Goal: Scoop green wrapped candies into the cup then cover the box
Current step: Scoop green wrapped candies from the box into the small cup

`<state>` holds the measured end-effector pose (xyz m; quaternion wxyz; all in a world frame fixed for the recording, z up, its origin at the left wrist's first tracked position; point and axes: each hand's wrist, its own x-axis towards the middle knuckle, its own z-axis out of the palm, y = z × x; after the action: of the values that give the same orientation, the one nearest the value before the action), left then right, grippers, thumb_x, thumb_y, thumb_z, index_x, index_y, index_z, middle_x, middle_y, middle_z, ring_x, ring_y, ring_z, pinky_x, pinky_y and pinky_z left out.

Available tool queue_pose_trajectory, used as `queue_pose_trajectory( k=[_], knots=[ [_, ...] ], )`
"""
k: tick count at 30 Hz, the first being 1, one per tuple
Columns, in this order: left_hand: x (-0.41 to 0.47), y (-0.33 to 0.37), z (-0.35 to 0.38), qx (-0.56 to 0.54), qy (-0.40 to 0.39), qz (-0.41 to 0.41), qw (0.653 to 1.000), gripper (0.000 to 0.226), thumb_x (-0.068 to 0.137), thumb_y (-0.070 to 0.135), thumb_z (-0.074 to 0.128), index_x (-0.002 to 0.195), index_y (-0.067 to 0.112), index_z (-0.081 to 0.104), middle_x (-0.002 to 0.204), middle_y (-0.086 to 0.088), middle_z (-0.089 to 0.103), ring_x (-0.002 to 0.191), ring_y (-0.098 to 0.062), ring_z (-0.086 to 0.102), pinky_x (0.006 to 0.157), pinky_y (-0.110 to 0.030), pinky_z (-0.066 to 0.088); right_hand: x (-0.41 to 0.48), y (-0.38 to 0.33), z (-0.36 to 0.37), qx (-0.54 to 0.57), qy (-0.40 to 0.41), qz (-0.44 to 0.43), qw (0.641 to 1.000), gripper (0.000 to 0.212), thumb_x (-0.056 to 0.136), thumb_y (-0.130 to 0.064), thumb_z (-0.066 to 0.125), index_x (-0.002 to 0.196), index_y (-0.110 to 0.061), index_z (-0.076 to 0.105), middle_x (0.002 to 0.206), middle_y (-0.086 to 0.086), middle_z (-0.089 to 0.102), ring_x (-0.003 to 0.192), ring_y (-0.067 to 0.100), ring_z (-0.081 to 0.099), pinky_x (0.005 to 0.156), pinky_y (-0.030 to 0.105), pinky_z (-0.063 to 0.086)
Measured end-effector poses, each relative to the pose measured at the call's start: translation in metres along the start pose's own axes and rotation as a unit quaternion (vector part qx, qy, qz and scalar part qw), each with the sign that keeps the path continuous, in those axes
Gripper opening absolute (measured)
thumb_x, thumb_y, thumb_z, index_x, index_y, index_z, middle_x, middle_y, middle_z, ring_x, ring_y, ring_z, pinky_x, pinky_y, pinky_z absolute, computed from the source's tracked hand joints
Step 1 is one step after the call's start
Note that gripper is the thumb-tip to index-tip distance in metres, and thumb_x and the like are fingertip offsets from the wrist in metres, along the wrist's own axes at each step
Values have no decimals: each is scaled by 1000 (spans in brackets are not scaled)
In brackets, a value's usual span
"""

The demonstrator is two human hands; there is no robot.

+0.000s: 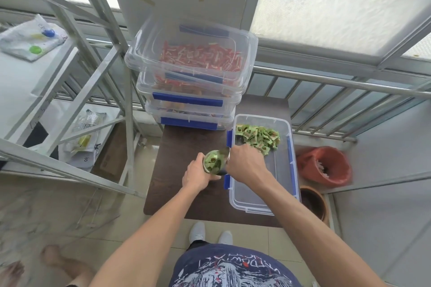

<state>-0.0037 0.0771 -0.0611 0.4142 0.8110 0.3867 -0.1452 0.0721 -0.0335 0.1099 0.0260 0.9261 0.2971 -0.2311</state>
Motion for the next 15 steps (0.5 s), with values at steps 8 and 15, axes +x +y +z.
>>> queue_pose_trajectory(
  k=[8,15],
  knots=[
    [-8,3,12,39,-104,-134,985,77,86,55,72,140,5,47,114,-13,74,101,-29,75,95,-42,59,-18,94,32,228,5,82,970,42,93,-42,62,61,-16,71,56,-2,69,53,12,64,52,24,52],
    [-15,31,40,-62,-264,-109,957,58,106,53,39,125,2,59,110,-17,75,85,-27,74,86,-40,57,-31,149,84,440,-27,173,881,29,95,-44,67,82,-23,82,64,0,74,55,13,53,54,27,44]
  ],
)
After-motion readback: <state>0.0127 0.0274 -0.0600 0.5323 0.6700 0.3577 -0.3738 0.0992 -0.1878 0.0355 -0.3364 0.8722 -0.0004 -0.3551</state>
